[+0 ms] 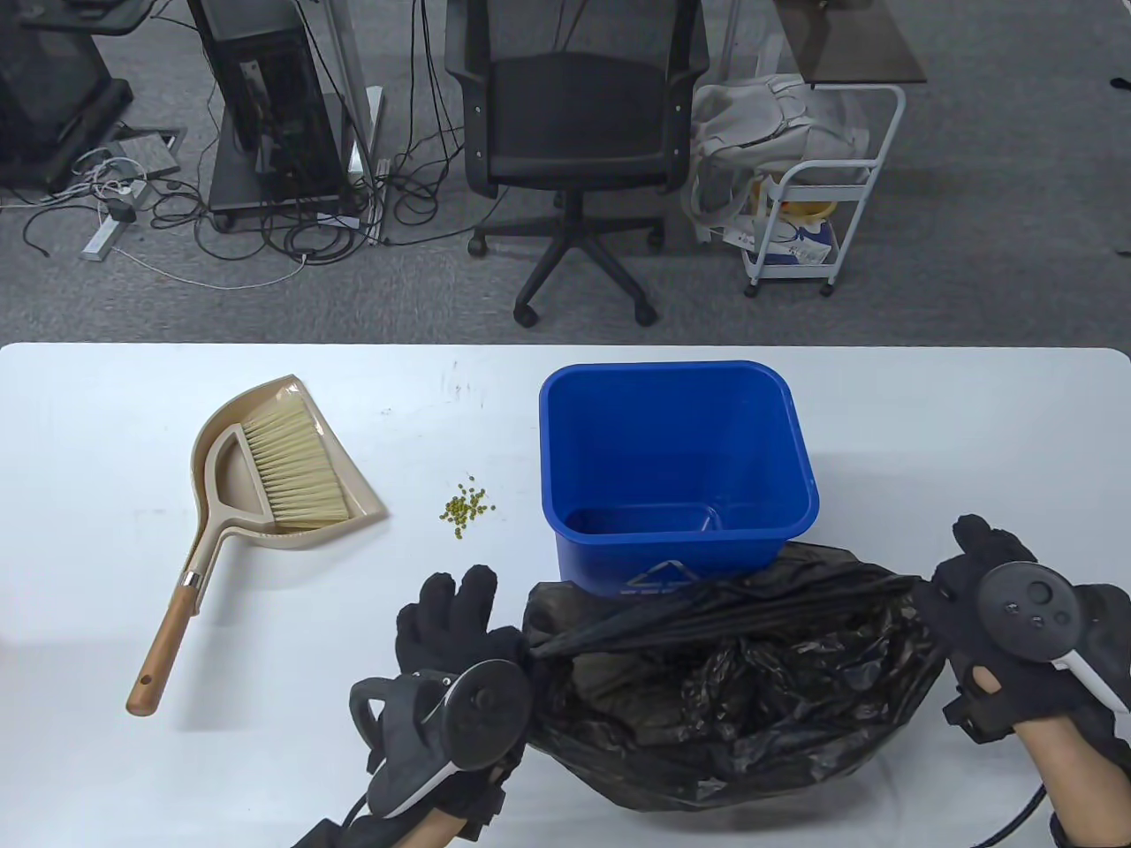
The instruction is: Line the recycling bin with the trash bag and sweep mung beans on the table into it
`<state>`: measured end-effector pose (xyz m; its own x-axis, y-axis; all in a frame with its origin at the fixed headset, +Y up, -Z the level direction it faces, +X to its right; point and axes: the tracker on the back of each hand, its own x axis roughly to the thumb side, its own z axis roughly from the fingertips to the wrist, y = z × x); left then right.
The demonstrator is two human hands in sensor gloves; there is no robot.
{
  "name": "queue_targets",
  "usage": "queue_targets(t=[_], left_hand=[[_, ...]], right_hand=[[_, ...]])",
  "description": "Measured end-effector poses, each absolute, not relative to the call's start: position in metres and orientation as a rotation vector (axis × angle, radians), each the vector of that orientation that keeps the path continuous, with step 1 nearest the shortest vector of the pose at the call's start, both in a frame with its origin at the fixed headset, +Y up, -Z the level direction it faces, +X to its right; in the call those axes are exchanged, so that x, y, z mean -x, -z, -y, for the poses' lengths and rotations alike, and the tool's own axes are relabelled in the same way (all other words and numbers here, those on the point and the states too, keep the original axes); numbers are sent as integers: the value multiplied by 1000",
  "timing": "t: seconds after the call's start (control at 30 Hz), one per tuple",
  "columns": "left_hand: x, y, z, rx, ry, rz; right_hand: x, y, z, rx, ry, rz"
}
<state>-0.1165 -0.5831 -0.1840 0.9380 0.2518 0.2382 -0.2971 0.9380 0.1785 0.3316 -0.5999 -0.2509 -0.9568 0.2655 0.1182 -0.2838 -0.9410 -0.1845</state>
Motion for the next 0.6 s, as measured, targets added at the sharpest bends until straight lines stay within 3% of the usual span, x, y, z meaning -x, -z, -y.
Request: queue_targets(t=[0.33,0.6], left_hand=[[144,169,507,-401,-370,189],[154,181,455,-496,-360,132]], right_hand=[[-316,227,545,-246,-2722,444],[-289,229,491,-287,-2723,658]])
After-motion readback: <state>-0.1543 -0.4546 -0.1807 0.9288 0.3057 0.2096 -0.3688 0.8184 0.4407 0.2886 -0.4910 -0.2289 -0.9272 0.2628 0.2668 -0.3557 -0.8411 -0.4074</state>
